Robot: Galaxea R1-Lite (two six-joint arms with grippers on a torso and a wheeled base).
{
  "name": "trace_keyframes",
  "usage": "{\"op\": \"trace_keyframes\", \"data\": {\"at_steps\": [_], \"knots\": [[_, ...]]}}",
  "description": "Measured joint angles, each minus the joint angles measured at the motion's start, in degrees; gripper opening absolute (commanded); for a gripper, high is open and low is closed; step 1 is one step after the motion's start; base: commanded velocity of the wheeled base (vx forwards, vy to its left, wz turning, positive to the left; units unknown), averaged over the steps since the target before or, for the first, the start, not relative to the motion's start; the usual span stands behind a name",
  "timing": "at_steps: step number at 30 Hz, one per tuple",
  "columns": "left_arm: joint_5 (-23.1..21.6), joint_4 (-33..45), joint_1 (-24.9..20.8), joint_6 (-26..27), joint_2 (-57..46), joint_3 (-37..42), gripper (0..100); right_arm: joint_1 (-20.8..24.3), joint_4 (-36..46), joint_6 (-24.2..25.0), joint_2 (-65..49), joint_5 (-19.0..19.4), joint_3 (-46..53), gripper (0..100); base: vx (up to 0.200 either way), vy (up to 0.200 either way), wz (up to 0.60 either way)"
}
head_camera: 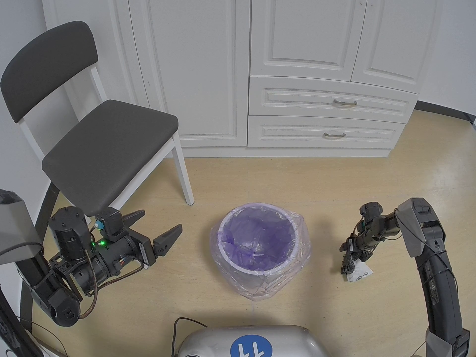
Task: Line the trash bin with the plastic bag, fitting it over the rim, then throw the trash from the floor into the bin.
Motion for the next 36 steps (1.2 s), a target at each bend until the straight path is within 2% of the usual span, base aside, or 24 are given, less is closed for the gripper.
{"op": "trace_keyframes", "data": {"at_steps": [4,5,11,13,17,20,26,33,36], "knots": [[0.02,0.0,0.0,0.11,-0.33,0.15,100,0.12,0.3,0.79,0.8,-0.02,-0.2,100,0.0,0.0,0.0],[0.0,0.0,-0.05,0.24,-0.44,0.26,100,0.15,0.35,1.04,0.91,-0.02,-0.2,0,0.0,0.0,0.0],[0.11,0.0,-0.71,3.9,-1.35,1.16,100,0.12,0.35,1.78,1.35,0.09,-0.24,0,0.0,0.0,0.0],[0.13,-0.02,-0.77,6.85,-1.57,1.85,100,0.12,0.02,2.41,1.39,-0.06,-0.24,0,0.0,0.0,0.0],[0.13,0.0,-0.91,11.64,-1.99,4.25,100,-0.16,-3.78,5.19,0.45,-0.06,-0.02,0,0.0,0.0,0.0],[0.13,0.0,-1.05,13.29,-2.54,5.6,100,-0.63,-7.44,6.69,-1.56,1.71,1.9,0,0.0,0.0,0.0],[2.05,0.04,-0.9,15.09,-4.33,6.97,100,-1.4,-18.21,8.06,-8.9,5.77,13.23,0,0.0,0.0,0.0],[9.23,0.11,-0.68,16.06,-7.11,6.92,100,-1.56,-26.1,8.17,-25.22,8.12,28.44,0,0.0,0.0,0.0],[11.37,0.13,-0.5,16.38,-8.62,6.57,100,-1.48,-32.16,6.62,-32.49,9.64,36.11,0,0.0,0.0,0.0]]}}
